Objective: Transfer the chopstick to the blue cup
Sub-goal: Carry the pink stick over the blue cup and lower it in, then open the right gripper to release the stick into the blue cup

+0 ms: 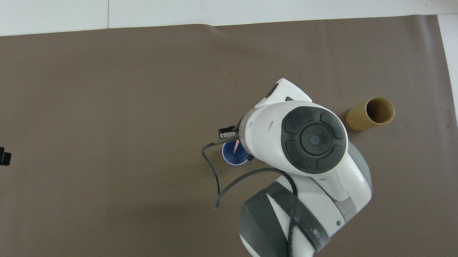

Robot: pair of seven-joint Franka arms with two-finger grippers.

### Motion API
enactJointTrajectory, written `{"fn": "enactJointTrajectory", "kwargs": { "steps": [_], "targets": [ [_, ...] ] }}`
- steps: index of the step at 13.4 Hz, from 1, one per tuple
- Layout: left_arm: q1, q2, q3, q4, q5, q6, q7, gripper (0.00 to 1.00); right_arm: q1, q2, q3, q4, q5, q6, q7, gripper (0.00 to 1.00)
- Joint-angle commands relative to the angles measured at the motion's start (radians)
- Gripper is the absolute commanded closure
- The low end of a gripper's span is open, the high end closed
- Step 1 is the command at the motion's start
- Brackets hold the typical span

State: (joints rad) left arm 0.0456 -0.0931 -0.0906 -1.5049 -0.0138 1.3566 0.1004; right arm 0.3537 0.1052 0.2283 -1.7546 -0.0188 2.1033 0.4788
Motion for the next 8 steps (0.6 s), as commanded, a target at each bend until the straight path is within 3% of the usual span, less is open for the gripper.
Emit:
{"fn": "enactJointTrajectory", "kwargs": {
  "steps": [1, 6, 8],
  "targets": [
    [0.008, -0.007, -0.003, 0.006, 0.006, -0.016, 0.002, 0.00, -0.016, -0.009, 0.008, -0.020, 0.000, 0.032, 0.007, 0.73],
    [0.008, -0.007, -0.005, 0.006, 0.006, -0.016, 0.002, 0.00, -0.025, 0.010, 0.006, 0.012, 0.000, 0.031, 0.015, 0.53],
    [0.008, -0.007, -0.005, 0.006, 0.006, -0.016, 0.002, 0.00, -0.030, 0.005, 0.000, 0.023, -0.001, 0.014, 0.036, 0.34]
  ]
}}
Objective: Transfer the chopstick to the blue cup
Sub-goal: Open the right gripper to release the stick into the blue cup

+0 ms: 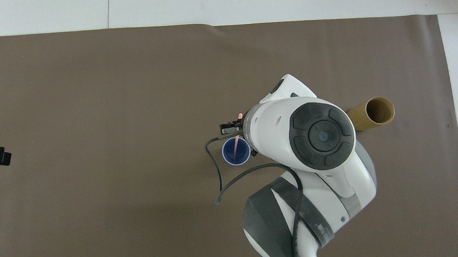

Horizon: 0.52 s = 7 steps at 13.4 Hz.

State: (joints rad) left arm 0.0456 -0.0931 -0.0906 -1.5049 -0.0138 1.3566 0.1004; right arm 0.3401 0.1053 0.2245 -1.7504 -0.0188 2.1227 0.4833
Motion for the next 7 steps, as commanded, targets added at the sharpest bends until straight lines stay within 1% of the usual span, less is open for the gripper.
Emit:
{"fn": "enactJointTrajectory", "kwargs": {
  "steps": [1, 2, 3, 7],
  "targets": [
    [0.008, -0.007, -0.003, 0.006, 0.006, -0.016, 0.002, 0.00, -0.036, -0.002, 0.003, 0.019, -0.001, -0.023, 0.035, 0.23],
    [0.008, -0.007, -0.005, 0.006, 0.006, -0.016, 0.002, 0.00, -0.062, -0.015, 0.003, 0.022, -0.001, -0.042, 0.035, 0.15],
    [0.008, -0.007, -0.005, 0.006, 0.006, -0.019, 0.002, 0.00, -0.088, -0.038, 0.004, 0.020, 0.000, -0.056, 0.035, 0.00],
    [0.008, -0.007, -0.005, 0.006, 0.006, -0.016, 0.002, 0.00, -0.215, -0.136, 0.001, 0.019, 0.002, -0.199, 0.014, 0.00]
  ]
}}
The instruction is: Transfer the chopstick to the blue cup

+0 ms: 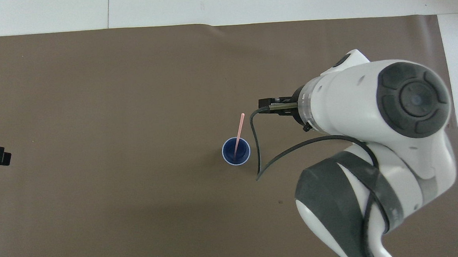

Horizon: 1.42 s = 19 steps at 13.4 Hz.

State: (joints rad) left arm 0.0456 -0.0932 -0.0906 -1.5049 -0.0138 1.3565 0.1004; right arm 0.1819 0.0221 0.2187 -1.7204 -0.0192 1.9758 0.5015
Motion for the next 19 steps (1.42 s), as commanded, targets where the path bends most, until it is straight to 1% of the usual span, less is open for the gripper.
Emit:
{"fn": "enactJointTrajectory", "kwargs": {
  "steps": [1, 2, 4, 7, 8, 9, 10, 11, 13, 14, 16, 17, 19],
  "targets": [
    [0.008, -0.007, -0.003, 0.006, 0.006, -0.016, 0.002, 0.00, -0.100, -0.071, 0.007, -0.008, 0.011, -0.083, -0.030, 0.00],
    [0.008, -0.007, -0.005, 0.006, 0.006, -0.016, 0.002, 0.00, -0.134, -0.083, 0.001, 0.002, 0.018, -0.116, -0.072, 0.00],
    [0.008, -0.007, -0.005, 0.006, 0.006, -0.016, 0.002, 0.00, -0.189, -0.068, -0.007, 0.073, 0.018, -0.223, -0.139, 0.00],
    [0.008, -0.007, -0.003, 0.006, 0.006, -0.016, 0.002, 0.00, -0.274, -0.061, -0.008, 0.136, 0.021, -0.326, -0.217, 0.00],
    [0.008, -0.007, -0.003, 0.006, 0.006, -0.016, 0.002, 0.00, -0.285, -0.054, -0.008, 0.165, 0.016, -0.372, -0.236, 0.00],
    [0.008, -0.007, -0.003, 0.006, 0.006, -0.017, 0.002, 0.00, -0.288, -0.027, -0.008, 0.201, 0.001, -0.435, -0.239, 0.00],
    [0.008, -0.007, -0.003, 0.006, 0.006, -0.016, 0.002, 0.00, -0.288, 0.011, -0.008, 0.273, -0.002, -0.486, -0.239, 0.00],
    [0.008, -0.007, -0.003, 0.006, 0.006, -0.017, 0.004, 0.00, -0.288, 0.040, -0.013, 0.319, -0.004, -0.527, -0.239, 0.00],
    [0.008, -0.007, -0.005, 0.006, 0.006, -0.016, 0.002, 0.00, -0.291, 0.064, -0.028, 0.361, 0.007, -0.593, -0.244, 0.00],
    [0.008, -0.007, -0.003, 0.006, 0.006, -0.016, 0.002, 0.00, -0.288, 0.062, -0.027, 0.361, -0.004, -0.592, -0.262, 0.00],
    [0.008, -0.007, -0.005, 0.006, 0.006, -0.016, 0.002, 0.00, -0.288, 0.049, -0.033, 0.349, -0.005, -0.591, -0.361, 0.00],
    [0.008, -0.007, -0.003, 0.006, 0.006, -0.016, 0.002, 0.00, -0.286, 0.024, -0.044, 0.316, -0.011, -0.597, -0.388, 0.00],
    [0.008, -0.007, -0.005, 0.006, 0.006, -0.016, 0.002, 0.00, -0.315, -0.060, -0.065, 0.187, 0.001, -0.580, -0.440, 0.00]
  ]
}}
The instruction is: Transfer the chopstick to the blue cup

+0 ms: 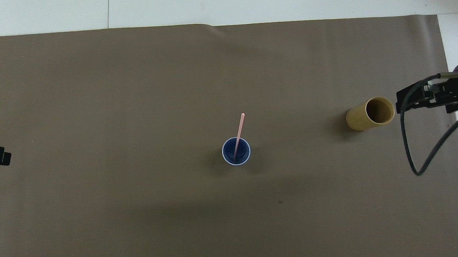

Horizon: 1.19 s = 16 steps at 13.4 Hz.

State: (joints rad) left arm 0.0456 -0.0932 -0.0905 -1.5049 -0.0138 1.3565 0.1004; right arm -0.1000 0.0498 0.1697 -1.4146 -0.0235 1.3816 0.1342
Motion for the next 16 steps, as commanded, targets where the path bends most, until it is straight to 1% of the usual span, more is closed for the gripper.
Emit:
{"fn": "enactJointTrajectory", "kwargs": {
  "steps": [1, 3, 4, 5, 6, 7, 10, 16],
  "targets": [
    [0.008, -0.007, -0.005, 0.006, 0.006, -0.016, 0.002, 0.00, -0.043, -0.102, -0.019, -0.142, 0.008, 0.022, -0.099, 0.00],
    [0.008, -0.007, -0.005, 0.006, 0.006, -0.016, 0.002, 0.00, -0.047, -0.105, -0.021, -0.147, 0.008, 0.030, -0.105, 0.00],
    [0.008, -0.007, -0.003, 0.006, 0.006, -0.016, 0.002, 0.00, -0.047, -0.113, -0.019, -0.168, 0.010, 0.043, -0.107, 0.00],
    [0.008, -0.007, -0.003, 0.006, 0.006, -0.016, 0.004, 0.00, -0.047, -0.129, -0.019, -0.200, 0.014, 0.089, -0.107, 0.00],
    [0.008, -0.007, -0.003, 0.006, 0.006, -0.016, 0.002, 0.00, -0.046, -0.131, -0.019, -0.208, 0.020, 0.141, -0.107, 0.00],
    [0.008, -0.007, -0.003, 0.006, 0.006, -0.016, 0.002, 0.00, -0.041, -0.128, -0.019, -0.208, 0.043, 0.160, -0.102, 0.00],
    [0.008, -0.007, -0.005, 0.006, 0.006, -0.016, 0.002, 0.00, -0.033, -0.131, -0.019, -0.214, 0.047, 0.165, -0.065, 0.00],
    [0.008, -0.007, -0.005, 0.006, 0.006, -0.016, 0.002, 0.00, -0.032, -0.131, -0.019, -0.214, 0.045, 0.165, -0.064, 0.00]
  ]
}}
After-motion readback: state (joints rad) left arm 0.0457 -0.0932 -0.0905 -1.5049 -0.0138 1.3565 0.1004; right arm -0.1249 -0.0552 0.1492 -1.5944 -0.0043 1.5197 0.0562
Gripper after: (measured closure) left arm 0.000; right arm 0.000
